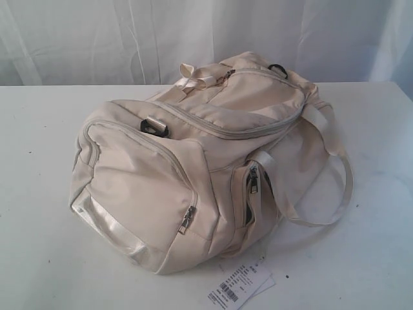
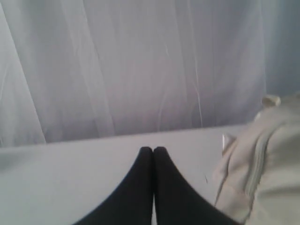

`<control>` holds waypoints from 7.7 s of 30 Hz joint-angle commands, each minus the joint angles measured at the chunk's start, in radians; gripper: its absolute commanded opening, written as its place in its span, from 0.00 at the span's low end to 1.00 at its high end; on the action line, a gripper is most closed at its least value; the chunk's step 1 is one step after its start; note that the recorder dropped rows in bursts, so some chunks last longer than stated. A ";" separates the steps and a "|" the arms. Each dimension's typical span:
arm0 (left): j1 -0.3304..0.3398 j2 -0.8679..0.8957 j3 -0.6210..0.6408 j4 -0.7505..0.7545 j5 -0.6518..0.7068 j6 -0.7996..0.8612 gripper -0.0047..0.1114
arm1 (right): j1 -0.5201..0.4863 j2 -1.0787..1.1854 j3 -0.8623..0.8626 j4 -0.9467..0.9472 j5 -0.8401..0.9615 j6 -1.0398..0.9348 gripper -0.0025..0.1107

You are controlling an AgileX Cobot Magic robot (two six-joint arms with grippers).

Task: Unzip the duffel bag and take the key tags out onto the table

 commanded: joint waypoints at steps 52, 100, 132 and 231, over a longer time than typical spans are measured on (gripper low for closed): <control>-0.092 1.055 -1.134 -1.228 1.440 0.923 0.04 | 0.002 0.644 -0.775 0.178 0.869 -0.107 0.02; -0.791 1.690 -1.425 0.382 1.498 0.568 0.04 | 0.002 0.644 -0.752 0.161 0.822 -0.107 0.02; -0.745 1.238 -1.208 0.182 1.260 0.271 0.74 | 0.041 1.356 -1.130 0.991 0.762 -0.818 0.65; -0.467 2.330 -1.987 -0.823 0.765 0.437 0.04 | 0.140 1.113 -1.195 0.276 1.042 -0.262 0.79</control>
